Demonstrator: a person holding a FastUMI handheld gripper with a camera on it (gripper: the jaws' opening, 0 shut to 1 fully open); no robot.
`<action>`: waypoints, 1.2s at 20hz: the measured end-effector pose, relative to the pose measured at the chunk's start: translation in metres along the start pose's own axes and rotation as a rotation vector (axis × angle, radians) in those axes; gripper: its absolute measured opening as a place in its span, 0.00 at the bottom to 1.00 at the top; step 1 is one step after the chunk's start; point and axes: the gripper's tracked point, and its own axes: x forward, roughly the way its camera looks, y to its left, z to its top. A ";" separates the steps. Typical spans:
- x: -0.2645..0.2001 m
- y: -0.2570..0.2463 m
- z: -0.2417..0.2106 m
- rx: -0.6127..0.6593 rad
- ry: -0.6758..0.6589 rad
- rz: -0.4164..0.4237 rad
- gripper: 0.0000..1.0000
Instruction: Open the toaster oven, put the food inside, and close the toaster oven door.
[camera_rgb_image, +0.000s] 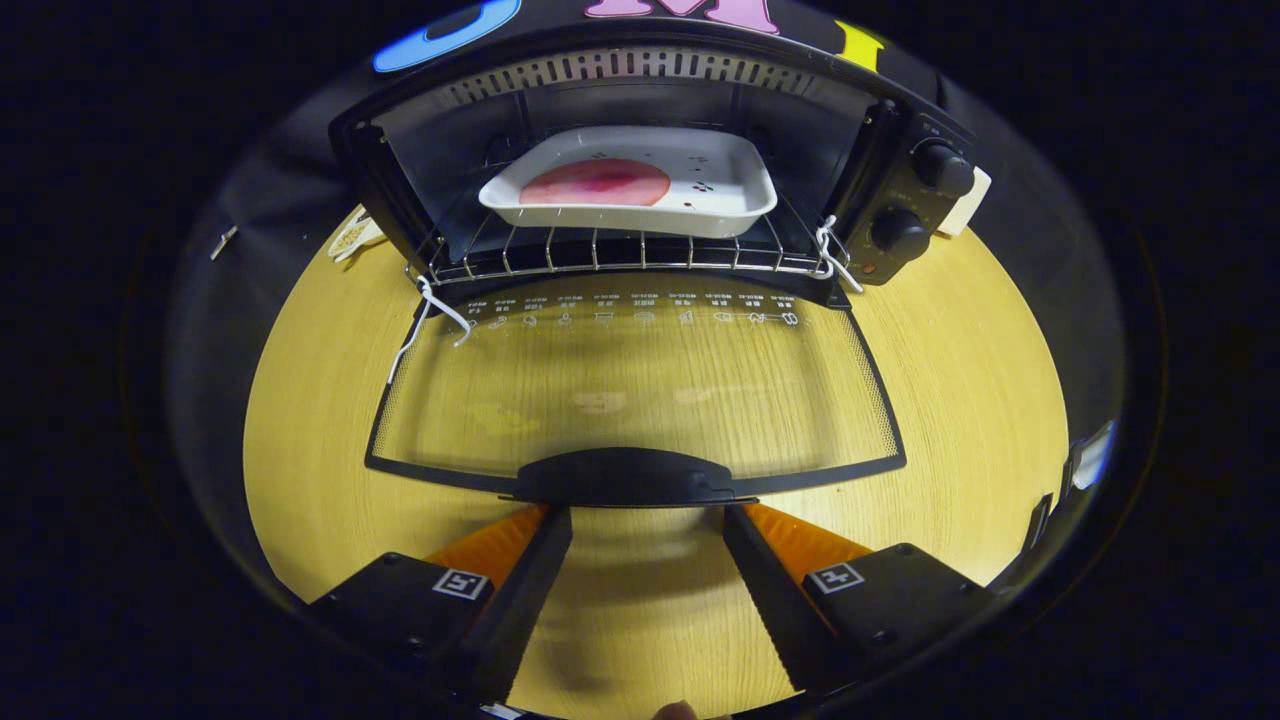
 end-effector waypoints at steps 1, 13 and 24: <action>-0.003 0.000 0.001 0.002 -0.011 0.007 1.00; -0.072 -0.003 0.040 0.016 -0.273 0.083 1.00; -0.119 -0.003 0.104 0.007 -0.455 0.110 0.99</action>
